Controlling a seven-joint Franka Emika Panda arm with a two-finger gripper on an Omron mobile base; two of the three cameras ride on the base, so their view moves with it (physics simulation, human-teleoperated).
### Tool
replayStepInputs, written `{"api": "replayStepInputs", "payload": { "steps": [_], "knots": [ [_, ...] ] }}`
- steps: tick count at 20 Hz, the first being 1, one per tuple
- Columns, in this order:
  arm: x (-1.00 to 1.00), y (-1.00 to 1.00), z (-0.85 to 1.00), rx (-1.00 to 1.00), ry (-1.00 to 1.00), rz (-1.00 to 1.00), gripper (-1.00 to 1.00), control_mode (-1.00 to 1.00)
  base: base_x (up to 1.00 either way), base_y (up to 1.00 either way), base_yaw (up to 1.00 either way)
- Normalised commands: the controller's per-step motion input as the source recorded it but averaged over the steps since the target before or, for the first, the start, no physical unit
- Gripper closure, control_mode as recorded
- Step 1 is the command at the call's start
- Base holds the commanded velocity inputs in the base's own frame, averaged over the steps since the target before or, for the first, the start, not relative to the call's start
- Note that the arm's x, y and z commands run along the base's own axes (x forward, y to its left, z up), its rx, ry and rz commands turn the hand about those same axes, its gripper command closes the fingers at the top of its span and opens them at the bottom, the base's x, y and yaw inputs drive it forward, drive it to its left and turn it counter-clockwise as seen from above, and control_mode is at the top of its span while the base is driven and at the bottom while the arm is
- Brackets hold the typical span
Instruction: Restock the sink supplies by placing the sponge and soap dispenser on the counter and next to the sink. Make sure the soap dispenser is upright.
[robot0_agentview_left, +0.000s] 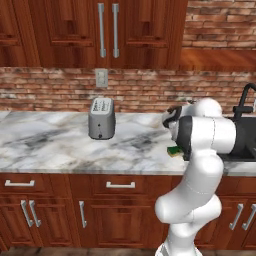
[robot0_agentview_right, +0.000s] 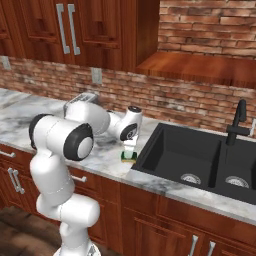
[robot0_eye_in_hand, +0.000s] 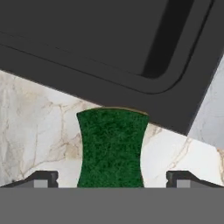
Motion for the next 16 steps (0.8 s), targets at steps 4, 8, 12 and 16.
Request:
{"api": "replayStepInputs", "payload": {
  "steps": [4, 8, 12, 16],
  "knots": [
    [-0.50, 0.45, 0.70, 0.00, -0.09, 0.00, -1.00, -1.00, 0.00, 0.00, 0.00],
    [-0.71, 0.41, 0.48, 0.00, -0.05, 0.00, -1.00, -1.00, 0.00, 0.00, 0.00],
    [-0.54, 0.40, 0.29, 0.00, -0.01, 0.00, -1.00, -1.00, 0.00, 0.00, 0.00],
    [-0.46, 0.18, 0.23, 0.00, -0.04, 0.00, -1.00, -1.00, 0.00, 0.00, 0.00]
  ]
}}
